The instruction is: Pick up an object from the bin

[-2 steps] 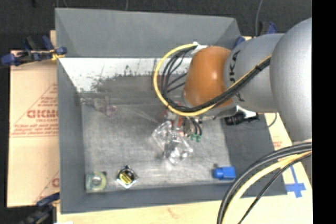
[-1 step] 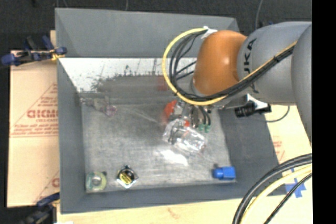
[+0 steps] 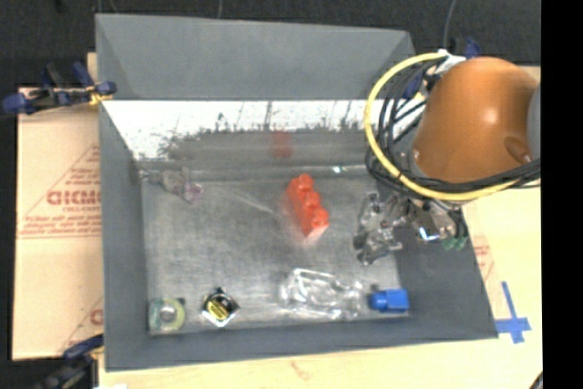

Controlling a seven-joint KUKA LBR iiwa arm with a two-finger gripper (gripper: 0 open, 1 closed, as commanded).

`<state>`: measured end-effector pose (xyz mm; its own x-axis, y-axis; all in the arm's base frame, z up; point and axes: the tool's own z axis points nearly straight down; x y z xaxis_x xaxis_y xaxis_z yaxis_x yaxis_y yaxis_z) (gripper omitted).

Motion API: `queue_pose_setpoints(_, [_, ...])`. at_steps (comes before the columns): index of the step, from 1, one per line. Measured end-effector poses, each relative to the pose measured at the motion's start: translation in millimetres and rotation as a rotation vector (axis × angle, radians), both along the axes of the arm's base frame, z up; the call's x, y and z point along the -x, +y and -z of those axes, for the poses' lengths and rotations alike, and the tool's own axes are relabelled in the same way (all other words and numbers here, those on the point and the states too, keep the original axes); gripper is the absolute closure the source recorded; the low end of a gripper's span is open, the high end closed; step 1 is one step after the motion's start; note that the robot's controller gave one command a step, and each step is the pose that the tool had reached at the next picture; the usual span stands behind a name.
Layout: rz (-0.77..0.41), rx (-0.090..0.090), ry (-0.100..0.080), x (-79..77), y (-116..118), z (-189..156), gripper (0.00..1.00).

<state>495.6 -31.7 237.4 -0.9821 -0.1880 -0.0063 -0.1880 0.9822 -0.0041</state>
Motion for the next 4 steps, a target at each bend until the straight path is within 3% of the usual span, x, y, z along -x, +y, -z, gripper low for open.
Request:
queue_pose_setpoints(1, [0.000, -0.002, 0.002, 0.2, 1, 1, 0.00])
queue_pose_setpoints(2, [0.001, -0.003, 0.002, 0.2, 2, 1, 1.00])
queue_pose_setpoints(3, [0.001, -0.004, 0.002, 0.1, 2, 1, 0.00])
queue_pose_setpoints(4, [0.100, -0.007, -0.009, 2.3, 14, 165, 0.00])
